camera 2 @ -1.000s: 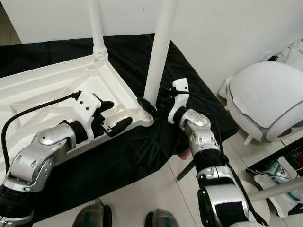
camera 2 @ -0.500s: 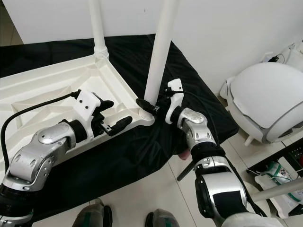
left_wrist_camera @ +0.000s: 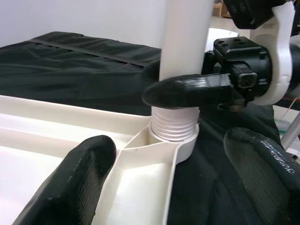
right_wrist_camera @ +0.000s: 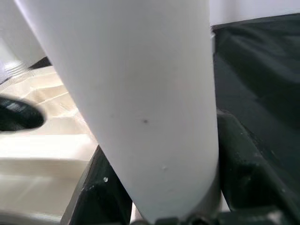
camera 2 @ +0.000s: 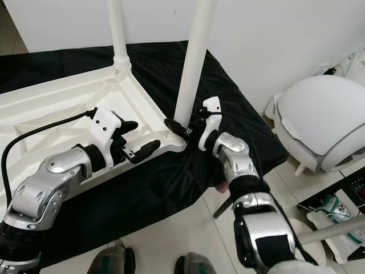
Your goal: Building children table
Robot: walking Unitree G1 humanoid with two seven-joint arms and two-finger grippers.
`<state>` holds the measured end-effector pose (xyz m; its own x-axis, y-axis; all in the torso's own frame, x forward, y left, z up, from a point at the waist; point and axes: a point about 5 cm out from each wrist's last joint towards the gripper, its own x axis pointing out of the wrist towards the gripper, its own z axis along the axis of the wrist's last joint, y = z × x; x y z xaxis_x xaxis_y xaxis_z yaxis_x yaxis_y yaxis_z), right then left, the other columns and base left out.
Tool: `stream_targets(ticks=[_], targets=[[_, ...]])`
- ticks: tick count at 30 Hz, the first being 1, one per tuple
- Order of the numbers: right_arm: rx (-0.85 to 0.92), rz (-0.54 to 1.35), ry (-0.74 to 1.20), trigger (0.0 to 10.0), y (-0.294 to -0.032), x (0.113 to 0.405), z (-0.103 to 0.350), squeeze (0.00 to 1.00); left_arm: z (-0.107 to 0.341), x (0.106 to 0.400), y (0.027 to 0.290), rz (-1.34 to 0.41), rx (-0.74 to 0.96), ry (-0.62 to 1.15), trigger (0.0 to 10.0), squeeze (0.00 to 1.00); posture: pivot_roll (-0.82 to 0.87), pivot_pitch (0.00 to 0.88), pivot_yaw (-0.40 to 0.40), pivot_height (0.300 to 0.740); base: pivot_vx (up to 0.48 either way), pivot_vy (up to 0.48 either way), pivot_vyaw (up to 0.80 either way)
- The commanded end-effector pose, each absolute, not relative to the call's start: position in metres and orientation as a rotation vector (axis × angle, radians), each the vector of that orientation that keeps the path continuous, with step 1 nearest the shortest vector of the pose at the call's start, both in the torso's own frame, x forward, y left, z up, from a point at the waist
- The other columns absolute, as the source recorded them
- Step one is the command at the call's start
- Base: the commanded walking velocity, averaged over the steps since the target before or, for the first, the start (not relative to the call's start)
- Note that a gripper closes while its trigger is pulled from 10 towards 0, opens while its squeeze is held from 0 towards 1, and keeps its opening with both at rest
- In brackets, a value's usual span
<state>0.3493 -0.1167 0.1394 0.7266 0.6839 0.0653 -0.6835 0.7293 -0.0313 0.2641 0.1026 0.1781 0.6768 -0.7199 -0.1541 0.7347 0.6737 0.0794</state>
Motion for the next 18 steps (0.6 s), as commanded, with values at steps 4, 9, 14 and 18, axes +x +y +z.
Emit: stream_targets(ticks=[4, 9, 14, 18], targets=[[0.023, 0.605, -0.102, 10.0, -0.116, 0.349, 0.144, 0.0, 0.18, 0.263, 0.101, -0.824, 0.141, 0.111, 10.0, 0.0, 0.0, 0.03, -0.051, 0.74, 0.0, 0.0, 0.0], [0.097, 0.416, -0.095, 10.0, -0.109, 0.348, 0.143, 0.0, 0.179, 0.263, 0.101, -0.829, 0.14, 0.113, 10.0, 0.0, -0.01, 0.03, -0.049, 0.74, 0.0, 0.0, 0.0], [0.126, 0.227, -0.108, 10.0, -0.092, 0.339, 0.141, 0.0, 0.179, 0.263, 0.099, -0.833, 0.137, 0.112, 10.0, 0.0, 0.0, 0.028, -0.052, 0.74, 0.0, 0.0, 0.0], [0.15, 0.235, -0.092, 10.0, -0.075, 0.33, 0.14, 0.0, 0.179, 0.263, 0.099, -0.833, 0.133, 0.112, 10.0, 0.0, 0.0, 0.026, -0.052, 0.74, 0.0, 0.0, 0.0]])
